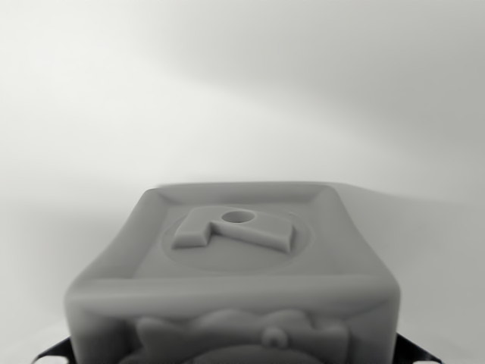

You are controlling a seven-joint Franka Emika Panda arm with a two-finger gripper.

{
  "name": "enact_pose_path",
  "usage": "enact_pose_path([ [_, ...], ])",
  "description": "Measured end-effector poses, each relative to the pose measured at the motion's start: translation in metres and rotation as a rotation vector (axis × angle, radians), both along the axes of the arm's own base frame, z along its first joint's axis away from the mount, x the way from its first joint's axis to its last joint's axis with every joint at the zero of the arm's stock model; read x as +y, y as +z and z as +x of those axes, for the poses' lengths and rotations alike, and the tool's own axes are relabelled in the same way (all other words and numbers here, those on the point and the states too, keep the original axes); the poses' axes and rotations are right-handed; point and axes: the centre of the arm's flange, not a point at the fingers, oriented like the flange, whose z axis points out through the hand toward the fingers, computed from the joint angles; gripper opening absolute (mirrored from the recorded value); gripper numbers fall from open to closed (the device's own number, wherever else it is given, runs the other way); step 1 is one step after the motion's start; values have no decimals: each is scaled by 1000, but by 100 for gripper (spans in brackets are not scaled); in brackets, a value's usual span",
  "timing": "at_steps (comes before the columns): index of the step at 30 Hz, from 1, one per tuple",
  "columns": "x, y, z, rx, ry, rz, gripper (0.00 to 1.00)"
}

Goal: Destack cube

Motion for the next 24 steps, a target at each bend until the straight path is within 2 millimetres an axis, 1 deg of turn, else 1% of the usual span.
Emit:
enact_pose_path([
  [1,0,0,0,0,0,0,0],
  [2,0,0,0,0,0,0,100],
  [24,0,0,0,-1,0,0,100],
])
